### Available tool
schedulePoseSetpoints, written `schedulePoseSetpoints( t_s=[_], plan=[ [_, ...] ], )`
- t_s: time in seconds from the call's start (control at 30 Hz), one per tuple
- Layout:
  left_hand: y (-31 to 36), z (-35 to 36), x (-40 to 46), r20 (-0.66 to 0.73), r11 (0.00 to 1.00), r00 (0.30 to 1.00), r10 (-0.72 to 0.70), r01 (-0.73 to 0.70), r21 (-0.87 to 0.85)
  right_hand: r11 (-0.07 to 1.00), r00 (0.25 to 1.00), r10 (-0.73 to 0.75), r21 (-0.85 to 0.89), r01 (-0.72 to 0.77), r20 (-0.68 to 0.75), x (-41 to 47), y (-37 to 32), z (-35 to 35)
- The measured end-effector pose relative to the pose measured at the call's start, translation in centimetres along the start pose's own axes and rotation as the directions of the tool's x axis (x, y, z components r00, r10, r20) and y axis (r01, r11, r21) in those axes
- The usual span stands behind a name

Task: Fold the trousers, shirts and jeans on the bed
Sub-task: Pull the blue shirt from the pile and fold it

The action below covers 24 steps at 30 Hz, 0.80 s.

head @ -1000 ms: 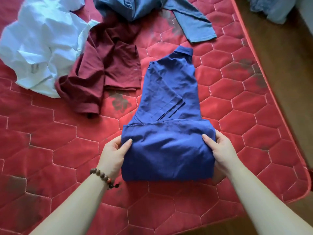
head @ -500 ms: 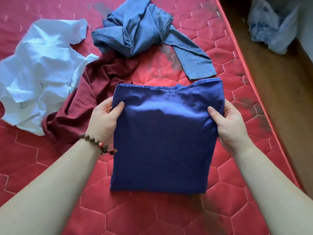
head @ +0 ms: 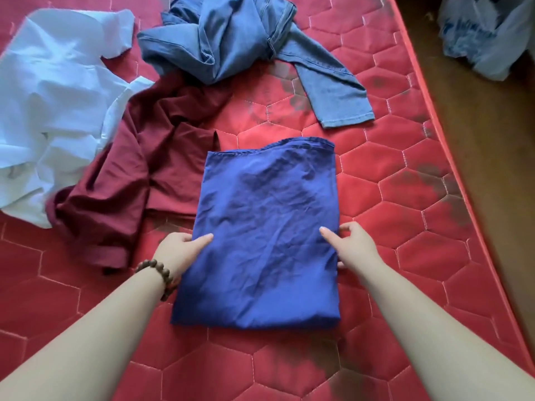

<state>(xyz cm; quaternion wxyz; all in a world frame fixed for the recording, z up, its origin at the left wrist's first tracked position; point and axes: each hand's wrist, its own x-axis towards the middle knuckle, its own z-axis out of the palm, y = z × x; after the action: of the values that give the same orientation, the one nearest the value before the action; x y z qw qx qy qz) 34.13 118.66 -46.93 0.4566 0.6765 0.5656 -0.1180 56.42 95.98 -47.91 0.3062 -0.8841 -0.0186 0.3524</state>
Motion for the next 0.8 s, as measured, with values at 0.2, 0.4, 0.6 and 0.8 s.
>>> schedulePoseSetpoints(
  t_s=[0.2, 0.4, 0.6, 0.8],
  plan=[
    [-4.6, 1.2, -3.7, 0.227, 0.993, 0.974, -0.026, 0.051, -0.104, 0.990, 0.998, 0.062, -0.125, -0.061, 0.001, -5.9, 4.3, 1.0],
    [-7.0, 4.4, -7.9, 0.193, 0.953, 0.980, 0.039, 0.021, -0.301, 0.982, 0.974, -0.165, -0.118, 0.148, -0.152, -10.0, 6.8, 1.2],
    [-9.7, 6.8, -12.7, 0.284, 0.978, 0.958, -0.030, 0.088, -0.192, 0.992, 0.986, -0.058, -0.118, 0.040, -0.157, -13.0, 11.5, -0.8],
    [-7.6, 7.9, -14.9, -0.293, 0.855, 0.848, 0.442, -0.299, 0.425, 0.801, 0.835, -0.432, -0.571, 0.181, -0.342, -14.9, 11.9, 0.8]
  ],
)
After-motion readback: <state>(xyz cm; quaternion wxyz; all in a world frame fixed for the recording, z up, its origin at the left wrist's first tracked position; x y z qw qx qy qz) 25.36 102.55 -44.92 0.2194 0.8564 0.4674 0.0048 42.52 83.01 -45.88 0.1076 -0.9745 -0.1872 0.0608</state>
